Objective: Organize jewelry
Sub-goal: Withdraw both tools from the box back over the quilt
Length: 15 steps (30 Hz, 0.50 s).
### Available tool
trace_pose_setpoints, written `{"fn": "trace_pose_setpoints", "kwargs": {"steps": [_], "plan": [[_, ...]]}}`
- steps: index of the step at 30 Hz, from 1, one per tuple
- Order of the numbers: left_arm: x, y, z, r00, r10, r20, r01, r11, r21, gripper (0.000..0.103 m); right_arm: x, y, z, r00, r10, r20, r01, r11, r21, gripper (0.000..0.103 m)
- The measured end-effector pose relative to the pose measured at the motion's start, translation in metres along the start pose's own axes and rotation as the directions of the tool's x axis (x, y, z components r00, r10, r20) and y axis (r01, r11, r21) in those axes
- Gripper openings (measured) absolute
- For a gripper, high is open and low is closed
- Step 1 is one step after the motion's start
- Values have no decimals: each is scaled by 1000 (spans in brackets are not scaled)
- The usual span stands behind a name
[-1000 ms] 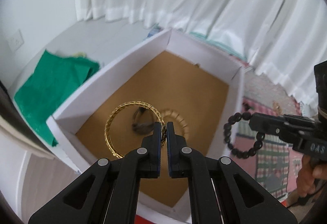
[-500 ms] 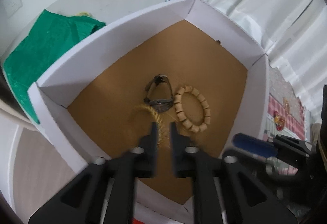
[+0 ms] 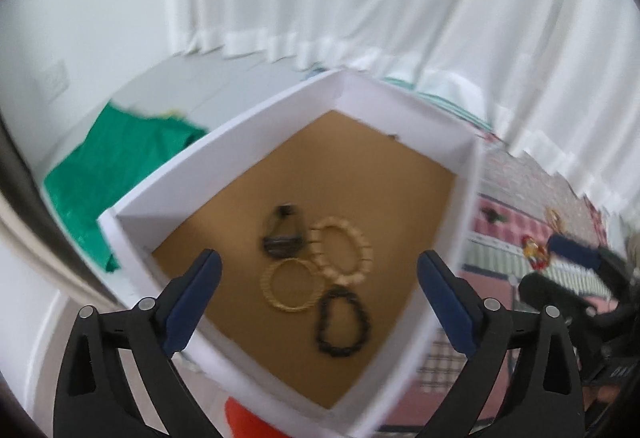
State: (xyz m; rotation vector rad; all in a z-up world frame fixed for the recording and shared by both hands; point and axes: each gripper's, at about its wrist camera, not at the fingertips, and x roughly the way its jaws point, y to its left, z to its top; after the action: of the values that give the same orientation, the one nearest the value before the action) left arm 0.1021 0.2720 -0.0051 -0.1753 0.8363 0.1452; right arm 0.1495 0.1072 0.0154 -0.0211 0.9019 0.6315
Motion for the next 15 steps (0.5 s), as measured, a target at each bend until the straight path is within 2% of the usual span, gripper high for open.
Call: {"fn": "trace_pose_setpoints", "kwargs": {"steps": [2, 5, 8, 10, 12, 14, 15], "plan": [[-5, -29, -6, 1000, -19, 9, 18, 999, 46, 100, -22, -17, -8, 998, -45, 50, 45, 999, 0, 103], [-8, -70, -16, 997, -73, -6, 73, 993, 97, 101, -61, -50, -25, 985, -106, 138, 101, 994, 42, 103], [-9, -114, -28, 987, -155, -27, 158, 979, 130, 101, -87, -83, -40, 979, -136, 149, 122, 987, 101, 103], [-9, -136, -35, 982, -185, -30, 187, 972, 143, 101, -106, -103, -53, 969, -192, 153, 174, 977, 127, 103], [-8, -158, -44, 981, -195, -22, 196, 969, 151, 101, -119, -115, -61, 955, -256, 147, 237, 962, 135, 103], [-5, -175, -54, 983, -185, -6, 184, 969, 166, 101, -134, -134, -74, 929, -349, 125, 328, 931, 163, 103], [-3, -185, -60, 985, -173, 0, 170, 968, 184, 101, -138, -139, -79, 922, -367, 126, 344, 923, 171, 103]]}}
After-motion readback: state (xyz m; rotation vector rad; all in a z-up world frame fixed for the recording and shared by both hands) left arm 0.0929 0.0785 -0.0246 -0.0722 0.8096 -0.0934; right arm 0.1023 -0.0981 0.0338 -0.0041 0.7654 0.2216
